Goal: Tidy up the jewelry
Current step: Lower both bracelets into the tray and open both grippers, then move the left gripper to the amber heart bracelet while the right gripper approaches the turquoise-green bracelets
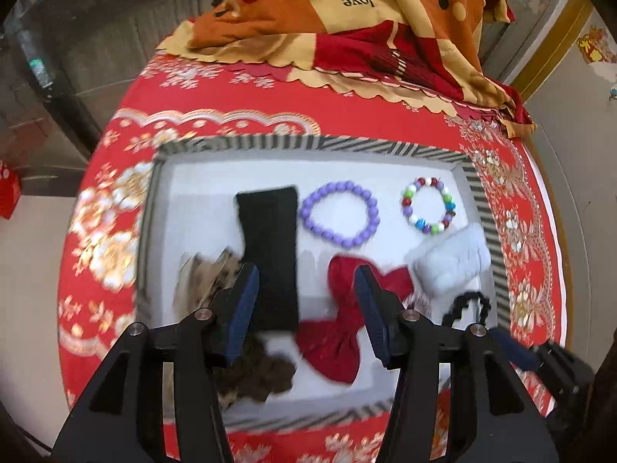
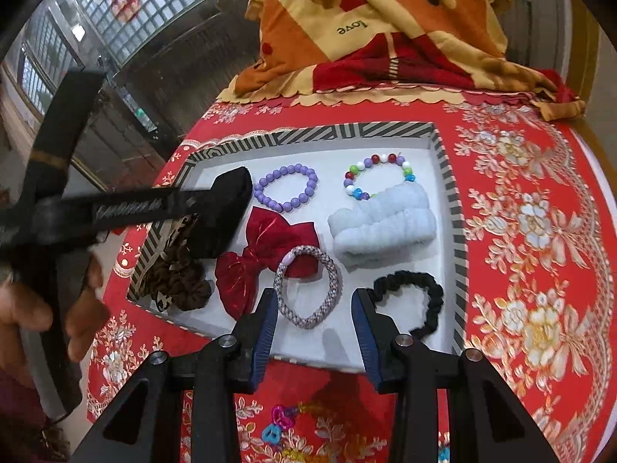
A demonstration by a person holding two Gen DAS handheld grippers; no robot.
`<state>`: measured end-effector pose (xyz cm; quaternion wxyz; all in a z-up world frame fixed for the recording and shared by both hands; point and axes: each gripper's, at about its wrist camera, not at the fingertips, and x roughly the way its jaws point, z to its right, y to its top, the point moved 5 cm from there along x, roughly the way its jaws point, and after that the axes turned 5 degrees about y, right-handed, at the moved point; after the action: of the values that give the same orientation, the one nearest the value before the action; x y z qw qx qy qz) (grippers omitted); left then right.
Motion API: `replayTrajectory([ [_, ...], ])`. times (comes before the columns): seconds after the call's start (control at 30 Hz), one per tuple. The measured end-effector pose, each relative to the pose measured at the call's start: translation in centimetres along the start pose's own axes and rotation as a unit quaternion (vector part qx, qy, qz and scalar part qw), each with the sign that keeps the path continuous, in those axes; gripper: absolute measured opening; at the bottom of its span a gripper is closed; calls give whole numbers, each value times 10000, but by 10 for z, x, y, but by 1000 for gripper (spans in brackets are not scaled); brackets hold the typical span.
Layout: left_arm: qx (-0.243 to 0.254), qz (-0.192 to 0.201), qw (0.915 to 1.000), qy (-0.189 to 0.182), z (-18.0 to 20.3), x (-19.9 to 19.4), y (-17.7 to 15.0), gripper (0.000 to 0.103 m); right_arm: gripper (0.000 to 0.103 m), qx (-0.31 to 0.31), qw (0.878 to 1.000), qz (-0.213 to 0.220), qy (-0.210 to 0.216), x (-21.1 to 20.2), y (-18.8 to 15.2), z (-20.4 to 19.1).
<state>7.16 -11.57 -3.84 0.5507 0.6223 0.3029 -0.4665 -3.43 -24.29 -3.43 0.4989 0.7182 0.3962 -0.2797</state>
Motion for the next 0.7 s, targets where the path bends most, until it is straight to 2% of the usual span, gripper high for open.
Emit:
replayTrajectory([
  [0.37,-247,335,9988,247,-22,-42,-51,51,38,-56,9998,35,-170,-23,-23,-12],
  [0.7,-242,521,9974,428,-20,-64,-91,51,38,-161,9996,29,-224,-40,-47,-16],
])
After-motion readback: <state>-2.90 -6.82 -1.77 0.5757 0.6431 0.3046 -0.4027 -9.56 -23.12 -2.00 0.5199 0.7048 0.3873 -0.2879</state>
